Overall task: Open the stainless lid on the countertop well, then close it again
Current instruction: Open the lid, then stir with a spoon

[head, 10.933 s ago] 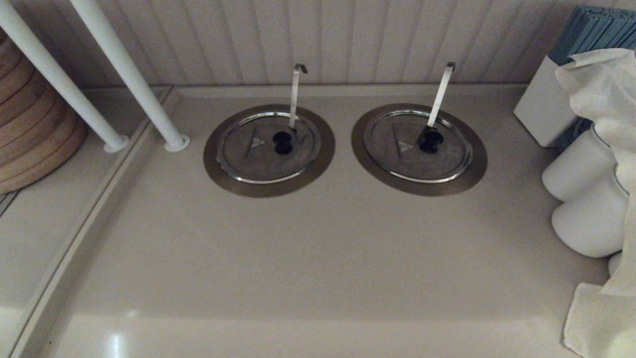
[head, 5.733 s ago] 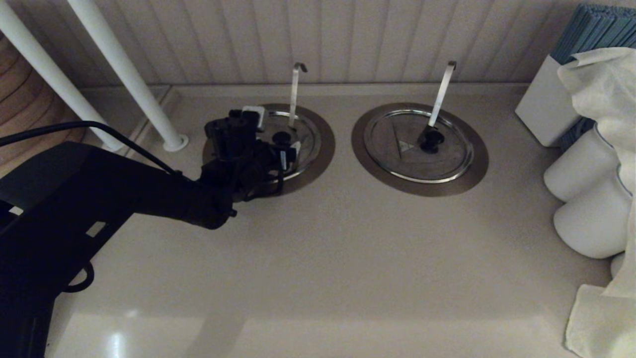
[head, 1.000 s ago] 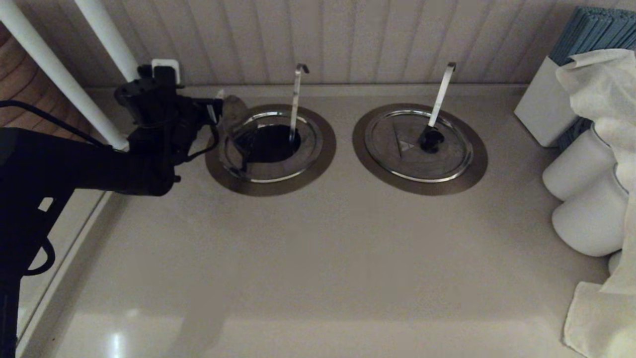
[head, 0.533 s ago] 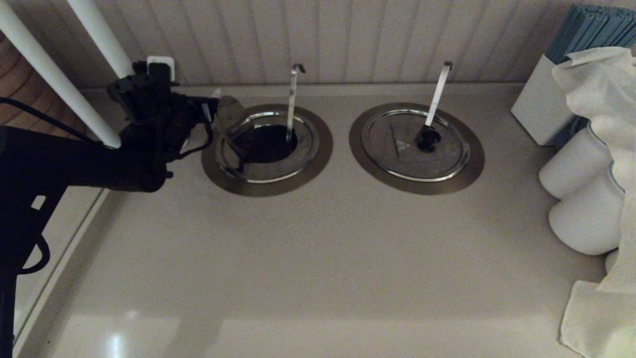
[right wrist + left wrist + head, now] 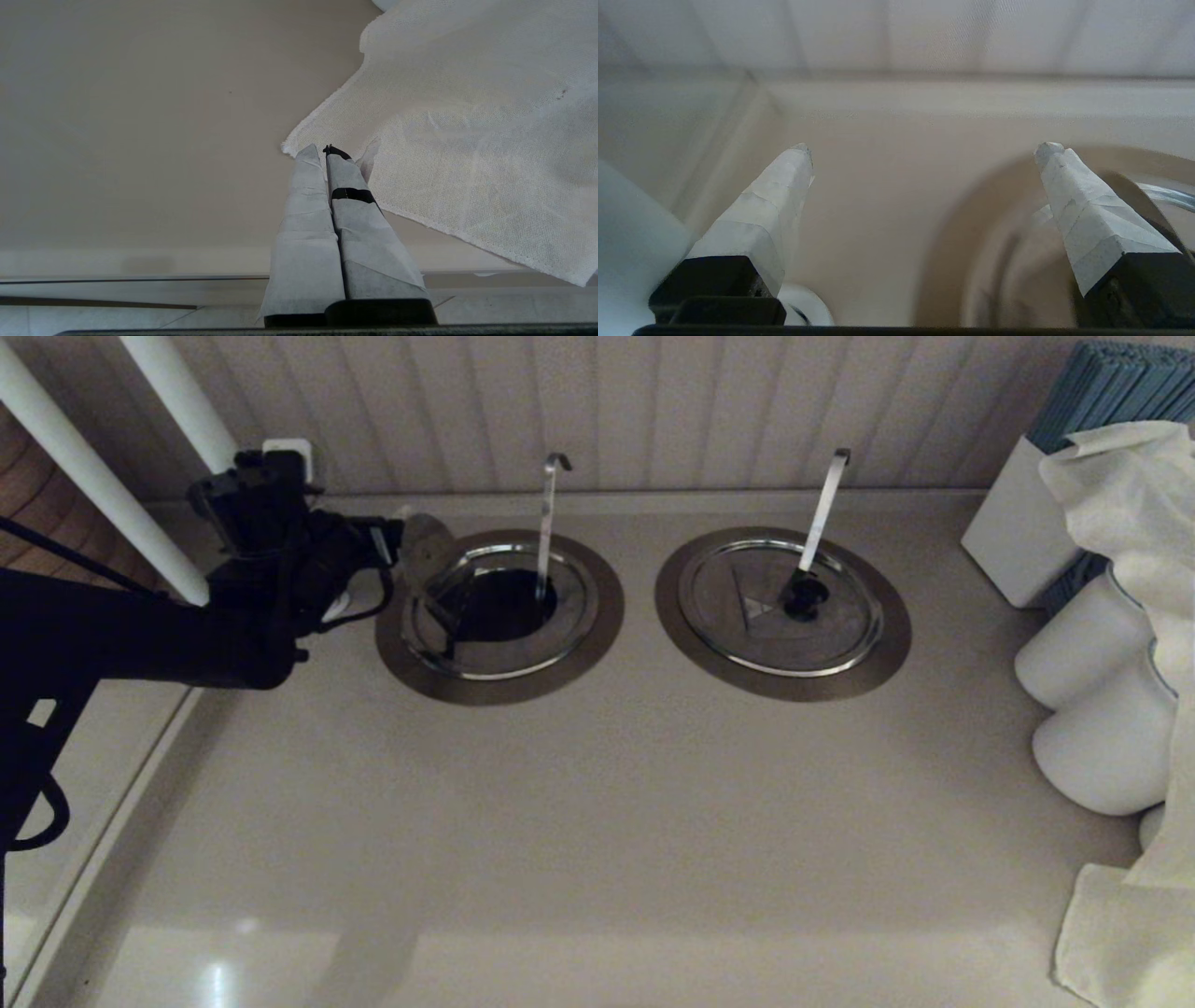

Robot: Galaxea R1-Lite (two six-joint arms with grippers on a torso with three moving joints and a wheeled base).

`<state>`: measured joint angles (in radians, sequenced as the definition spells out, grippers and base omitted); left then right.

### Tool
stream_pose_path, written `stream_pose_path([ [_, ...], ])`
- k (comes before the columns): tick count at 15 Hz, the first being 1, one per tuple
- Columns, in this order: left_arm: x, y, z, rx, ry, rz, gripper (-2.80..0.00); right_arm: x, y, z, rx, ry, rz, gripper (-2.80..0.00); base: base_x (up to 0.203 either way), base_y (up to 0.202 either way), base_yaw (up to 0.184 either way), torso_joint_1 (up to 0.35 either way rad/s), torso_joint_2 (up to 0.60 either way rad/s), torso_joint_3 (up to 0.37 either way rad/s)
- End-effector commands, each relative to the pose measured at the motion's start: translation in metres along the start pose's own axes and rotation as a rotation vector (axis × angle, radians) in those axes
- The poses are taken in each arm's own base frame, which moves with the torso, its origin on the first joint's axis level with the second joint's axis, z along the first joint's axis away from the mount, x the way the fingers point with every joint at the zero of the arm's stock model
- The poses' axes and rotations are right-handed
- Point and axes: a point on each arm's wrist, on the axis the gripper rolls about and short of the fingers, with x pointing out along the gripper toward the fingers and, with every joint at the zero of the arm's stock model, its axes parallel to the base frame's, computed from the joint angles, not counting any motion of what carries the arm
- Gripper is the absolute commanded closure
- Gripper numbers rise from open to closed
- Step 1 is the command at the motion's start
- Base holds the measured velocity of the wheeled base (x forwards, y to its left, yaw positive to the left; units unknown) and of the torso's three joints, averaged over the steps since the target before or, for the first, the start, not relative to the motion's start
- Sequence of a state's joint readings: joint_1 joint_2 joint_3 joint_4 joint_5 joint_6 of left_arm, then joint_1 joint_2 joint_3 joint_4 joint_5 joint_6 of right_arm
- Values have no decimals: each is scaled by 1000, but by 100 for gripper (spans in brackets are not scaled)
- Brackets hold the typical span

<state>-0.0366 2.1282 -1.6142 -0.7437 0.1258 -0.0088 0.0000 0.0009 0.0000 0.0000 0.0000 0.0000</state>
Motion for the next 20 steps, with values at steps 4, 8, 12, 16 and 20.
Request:
stream_pose_path([
  [4,-9,11,21,-46,-6,-20,-280,0,0,0,0,1,0,0,0,0,0,0,0,0],
  [8,-9,12,22,-92,36,-24,-280,0,0,0,0,1,0,0,0,0,0,0,0,0],
  [12,-6,26,32,-221,113,-14,-280,0,0,0,0,1,0,0,0,0,0,0,0,0],
  [16,-6,29,41,-248,150,2,-280,0,0,0,0,1,0,0,0,0,0,0,0,0],
  [20,-11,24,44,-262,156,-14,-280,0,0,0,0,1,0,0,0,0,0,0,0,0],
])
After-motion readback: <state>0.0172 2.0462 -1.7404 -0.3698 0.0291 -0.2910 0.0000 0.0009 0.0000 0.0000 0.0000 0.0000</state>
